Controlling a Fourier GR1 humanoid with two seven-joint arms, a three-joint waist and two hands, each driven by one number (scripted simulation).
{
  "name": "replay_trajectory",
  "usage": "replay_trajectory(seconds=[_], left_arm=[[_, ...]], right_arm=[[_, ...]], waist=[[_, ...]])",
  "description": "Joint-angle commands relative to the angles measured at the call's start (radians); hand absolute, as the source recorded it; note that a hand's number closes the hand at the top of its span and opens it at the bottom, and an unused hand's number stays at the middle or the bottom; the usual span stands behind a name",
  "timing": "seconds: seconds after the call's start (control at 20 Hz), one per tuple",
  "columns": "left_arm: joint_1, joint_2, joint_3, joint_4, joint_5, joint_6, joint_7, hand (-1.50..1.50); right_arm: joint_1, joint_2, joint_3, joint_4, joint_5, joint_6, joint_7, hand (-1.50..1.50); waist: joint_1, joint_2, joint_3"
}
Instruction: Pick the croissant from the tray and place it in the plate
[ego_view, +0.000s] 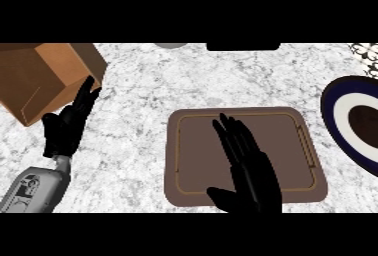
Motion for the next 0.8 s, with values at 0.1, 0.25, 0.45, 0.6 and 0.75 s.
replay_trajectory(seconds=[0.1,0.25,0.45,0.6,0.75], left_arm=[[0.009,-0.010,-0.002,0.004,-0.019,0.008,0.002,0.00],[-0.020,-0.010,-0.004,-0.007,-0.019,0.005,0.034,0.00],[0.013,-0.033,0.009,0.053,-0.032,-0.008,-0.067,0.00],[0.026,-0.045,-0.020,-0.020,-0.060,0.026,-0.002,0.00],[0.006,-0.050,-0.008,-0.047,-0.047,0.005,0.031,0.00]], right_arm=[[-0.032,-0.050,0.014,-0.205,0.094,0.400,0.303,-1.50],[-0.093,-0.007,-0.003,-0.240,0.054,0.624,0.455,-1.50],[-0.105,0.032,-0.037,-0.289,-0.008,0.796,0.556,-1.50],[-0.159,0.112,-0.065,-0.266,-0.029,0.917,0.667,-1.50],[-0.135,0.100,-0.120,-0.223,-0.046,0.901,0.599,-1.50]], waist=[[-0.008,-0.003,-0.002],[-0.001,-0.001,-0.002],[0.006,0.005,0.000],[0.014,0.002,0.000],[0.014,0.004,0.001]])
